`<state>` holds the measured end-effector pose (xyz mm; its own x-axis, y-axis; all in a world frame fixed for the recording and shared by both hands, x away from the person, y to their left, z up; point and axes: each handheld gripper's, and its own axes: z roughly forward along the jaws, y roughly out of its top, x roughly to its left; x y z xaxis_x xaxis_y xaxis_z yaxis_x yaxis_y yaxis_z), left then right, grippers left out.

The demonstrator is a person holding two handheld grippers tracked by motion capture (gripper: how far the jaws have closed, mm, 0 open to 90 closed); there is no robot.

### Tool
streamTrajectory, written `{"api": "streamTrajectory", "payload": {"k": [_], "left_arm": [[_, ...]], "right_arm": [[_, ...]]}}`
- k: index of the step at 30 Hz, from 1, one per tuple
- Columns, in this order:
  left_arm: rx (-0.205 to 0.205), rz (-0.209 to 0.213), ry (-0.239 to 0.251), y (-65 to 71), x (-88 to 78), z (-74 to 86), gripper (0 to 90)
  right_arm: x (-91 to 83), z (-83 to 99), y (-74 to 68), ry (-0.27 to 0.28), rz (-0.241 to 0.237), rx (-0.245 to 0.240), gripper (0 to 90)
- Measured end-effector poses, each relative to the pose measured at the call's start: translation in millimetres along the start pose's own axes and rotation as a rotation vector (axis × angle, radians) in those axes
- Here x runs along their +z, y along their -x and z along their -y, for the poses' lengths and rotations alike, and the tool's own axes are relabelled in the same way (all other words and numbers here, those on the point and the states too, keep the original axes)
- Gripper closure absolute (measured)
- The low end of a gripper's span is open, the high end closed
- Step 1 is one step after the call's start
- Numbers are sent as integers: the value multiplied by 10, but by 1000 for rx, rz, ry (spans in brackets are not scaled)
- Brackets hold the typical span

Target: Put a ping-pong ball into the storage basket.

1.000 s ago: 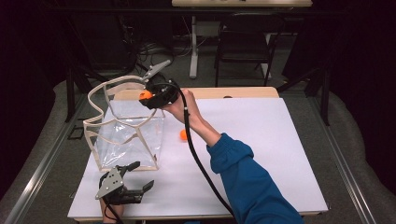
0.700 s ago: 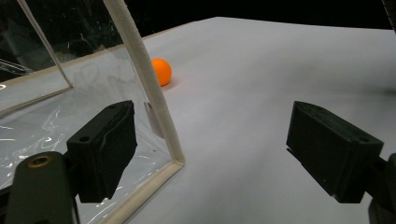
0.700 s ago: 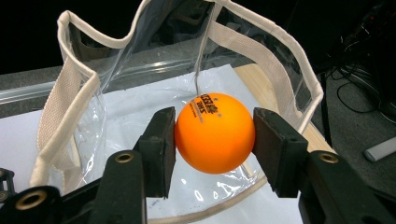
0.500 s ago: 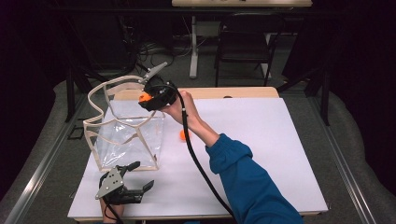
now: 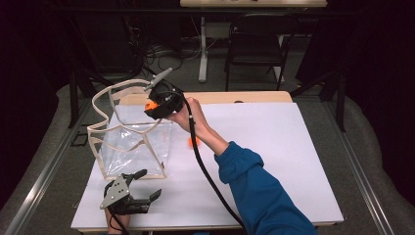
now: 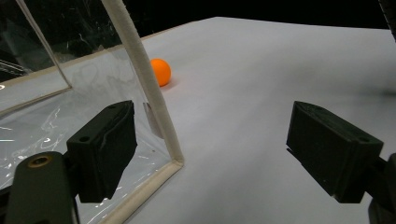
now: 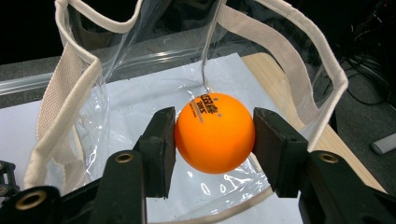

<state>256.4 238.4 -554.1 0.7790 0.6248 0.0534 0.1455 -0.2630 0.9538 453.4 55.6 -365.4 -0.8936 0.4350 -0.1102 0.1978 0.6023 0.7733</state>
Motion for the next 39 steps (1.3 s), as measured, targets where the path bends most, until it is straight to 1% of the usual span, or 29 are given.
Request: {"api": "streamTrajectory", "payload": {"k": [5, 19, 23, 25, 28, 29, 30, 31, 34, 39], "left_arm": [[-1, -7, 0, 4, -2, 0, 159], [1, -6, 1, 6, -3, -2, 158], [1, -1, 3, 5, -2, -2, 159], [1, -7, 2, 6, -3, -2, 159], [2, -1, 0, 4, -5, -4, 159], [1, -6, 3, 7, -3, -2, 159], [1, -8, 3, 8, -2, -2, 159], [1, -1, 3, 5, -2, -2, 159], [2, -5, 3, 8, -3, -3, 158], [2, -5, 3, 9, -3, -4, 159]], "right_arm": [[18, -7, -24, -12, -2, -10, 506], [68, -8, -74, -36, -9, -22, 506], [80, -8, -84, -42, -13, -24, 506], [85, -8, -88, -46, -15, -26, 506], [91, -7, -93, -51, -16, -26, 506], [94, -6, -93, -54, -17, -26, 506], [97, -5, -94, -57, -18, -28, 506], [104, -5, -105, -67, -20, -37, 505], [109, -6, -120, -73, -19, -45, 505], [124, -7, -129, -79, -23, -46, 505]]}}
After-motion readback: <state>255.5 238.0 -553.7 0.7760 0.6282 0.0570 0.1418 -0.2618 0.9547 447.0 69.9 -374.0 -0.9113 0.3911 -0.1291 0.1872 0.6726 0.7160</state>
